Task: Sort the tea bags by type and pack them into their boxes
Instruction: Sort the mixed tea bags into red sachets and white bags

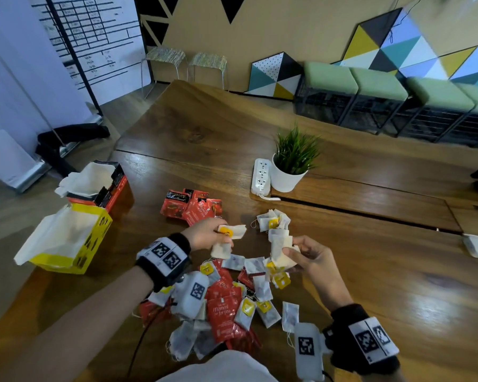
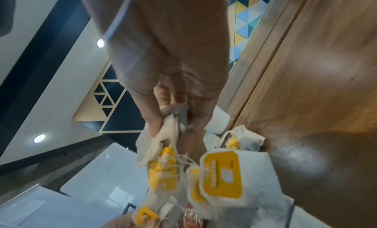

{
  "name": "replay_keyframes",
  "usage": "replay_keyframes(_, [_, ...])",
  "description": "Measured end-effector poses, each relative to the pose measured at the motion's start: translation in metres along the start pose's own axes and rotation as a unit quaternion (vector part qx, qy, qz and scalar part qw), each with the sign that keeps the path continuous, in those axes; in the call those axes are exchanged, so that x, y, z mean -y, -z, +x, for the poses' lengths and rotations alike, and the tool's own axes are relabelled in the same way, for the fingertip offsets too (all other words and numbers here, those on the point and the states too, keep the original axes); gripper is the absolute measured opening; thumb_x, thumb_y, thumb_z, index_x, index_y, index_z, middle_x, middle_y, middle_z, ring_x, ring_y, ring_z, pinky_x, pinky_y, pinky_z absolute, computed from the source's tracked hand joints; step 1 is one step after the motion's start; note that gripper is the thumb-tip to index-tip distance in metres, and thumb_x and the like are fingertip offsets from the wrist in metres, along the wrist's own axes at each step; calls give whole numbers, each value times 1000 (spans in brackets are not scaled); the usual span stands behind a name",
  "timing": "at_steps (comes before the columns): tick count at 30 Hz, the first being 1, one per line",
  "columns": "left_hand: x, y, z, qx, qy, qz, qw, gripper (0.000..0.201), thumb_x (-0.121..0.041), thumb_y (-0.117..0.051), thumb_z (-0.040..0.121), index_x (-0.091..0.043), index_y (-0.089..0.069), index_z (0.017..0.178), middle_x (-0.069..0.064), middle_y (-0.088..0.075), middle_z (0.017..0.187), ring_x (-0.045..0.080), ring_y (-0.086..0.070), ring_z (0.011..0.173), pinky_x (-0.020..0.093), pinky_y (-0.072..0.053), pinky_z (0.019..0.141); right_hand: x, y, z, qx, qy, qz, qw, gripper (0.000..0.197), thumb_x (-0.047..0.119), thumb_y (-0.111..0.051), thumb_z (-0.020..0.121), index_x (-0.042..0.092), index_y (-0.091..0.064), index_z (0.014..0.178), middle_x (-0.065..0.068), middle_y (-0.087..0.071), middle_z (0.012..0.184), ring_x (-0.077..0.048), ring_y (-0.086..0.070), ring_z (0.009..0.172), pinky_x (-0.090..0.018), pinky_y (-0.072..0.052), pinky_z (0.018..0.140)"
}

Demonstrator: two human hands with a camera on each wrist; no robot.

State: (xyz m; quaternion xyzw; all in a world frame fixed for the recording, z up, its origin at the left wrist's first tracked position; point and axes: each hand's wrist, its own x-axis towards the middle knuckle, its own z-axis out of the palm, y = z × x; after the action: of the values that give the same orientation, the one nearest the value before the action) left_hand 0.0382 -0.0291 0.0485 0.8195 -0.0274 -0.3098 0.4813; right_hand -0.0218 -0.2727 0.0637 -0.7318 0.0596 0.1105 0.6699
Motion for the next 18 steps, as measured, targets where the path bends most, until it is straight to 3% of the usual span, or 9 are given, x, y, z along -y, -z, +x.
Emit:
replay_keyframes(3, [-16,-8,33,7,32,-16,999,21,-14,-56,90,-7,-57,111,16,-64,114,29,-61,108,43,-48,94,9,9,12,-46,-2,6,999,6,4,-63,85,3,-64,90,-4,-71,77,-10,-66,68,-21,-54,56])
replay_keyframes(5, [-34,-17,53,1,29,-48,998,20,-10,-55,91,-6,-56,111,17,-63,110,32,-59,109,44,-45,96,16,15,24,-80,6,27,996,4,3,-61,86,5,-63,89,-2,-70,75,-7,-67,64,-18,-53,53])
replay_keyframes(7, [-50,-25,70,17,34,-128,991,31,-2,-52,91,2,-49,122,13,-60,103,29,-58,103,45,-43,99,21,19,39,-112,9,47,993,2,4,-60,87,5,-61,89,-4,-68,80,-6,-67,63,-19,-54,54])
replay_keyframes(8, [-55,-29,76,31,44,-163,985,39,0,-50,92,3,-42,130,13,-58,107,27,-57,104,45,-42,99,22,21,47,-124,9,58,991,1,3,-60,87,4,-60,88,-5,-66,79,-6,-66,62,-19,-55,54])
replay_keyframes(10, [-57,-34,88,40,74,-178,981,57,-2,-53,91,-2,-26,142,18,-45,135,31,-48,121,45,-42,100,24,21,63,-143,7,76,987,5,2,-58,88,4,-59,84,-5,-63,76,-5,-64,58,-18,-54,53])
replay_keyframes(12, [-50,-33,91,28,87,-94,991,71,-10,-57,90,-9,-14,147,17,-31,148,31,-38,132,43,-44,99,25,19,76,-153,-1,85,984,5,2,-57,89,4,-57,85,-7,-60,77,-9,-63,60,-16,-53,52])
replay_keyframes(15, [-23,-19,82,-2,74,-21,997,72,-11,-55,91,-13,-11,148,15,-36,145,29,-42,129,35,-49,88,23,17,95,-162,-7,114,980,6,1,-55,91,4,-54,86,-9,-57,79,-19,-58,66,-14,-51,49])
replay_keyframes(18, [14,5,56,23,85,-15,996,58,-7,-50,93,-9,-25,145,17,-45,138,21,-51,113,26,-51,78,9,9,113,-185,-43,188,964,15,-1,-54,91,9,-51,80,-12,-59,80,-18,-63,57,-18,-54,51])
